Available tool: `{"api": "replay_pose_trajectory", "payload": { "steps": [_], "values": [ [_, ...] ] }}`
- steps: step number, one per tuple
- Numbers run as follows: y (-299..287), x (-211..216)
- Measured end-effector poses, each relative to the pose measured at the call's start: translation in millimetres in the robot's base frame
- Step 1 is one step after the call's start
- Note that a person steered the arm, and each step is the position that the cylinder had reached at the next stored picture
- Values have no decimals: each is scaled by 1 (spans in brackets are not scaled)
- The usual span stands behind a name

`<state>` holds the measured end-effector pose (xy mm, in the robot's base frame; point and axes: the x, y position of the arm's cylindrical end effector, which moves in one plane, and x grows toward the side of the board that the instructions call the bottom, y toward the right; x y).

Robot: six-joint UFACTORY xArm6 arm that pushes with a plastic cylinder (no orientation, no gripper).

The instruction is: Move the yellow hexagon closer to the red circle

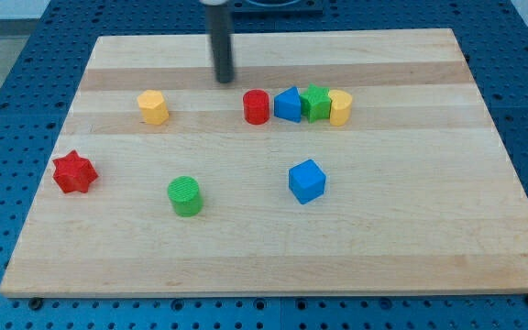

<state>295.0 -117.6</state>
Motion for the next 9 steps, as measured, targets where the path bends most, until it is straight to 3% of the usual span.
{"api": "replay_pose_trajectory", "payload": {
  "steps": [1,2,3,5,6,8,9],
  "values": [
    [-75,-3],
    [-159,-42],
    [-186,-41],
    [-187,-39],
    [-187,-10],
    [-187,87],
    [-147,91]
  ]
}}
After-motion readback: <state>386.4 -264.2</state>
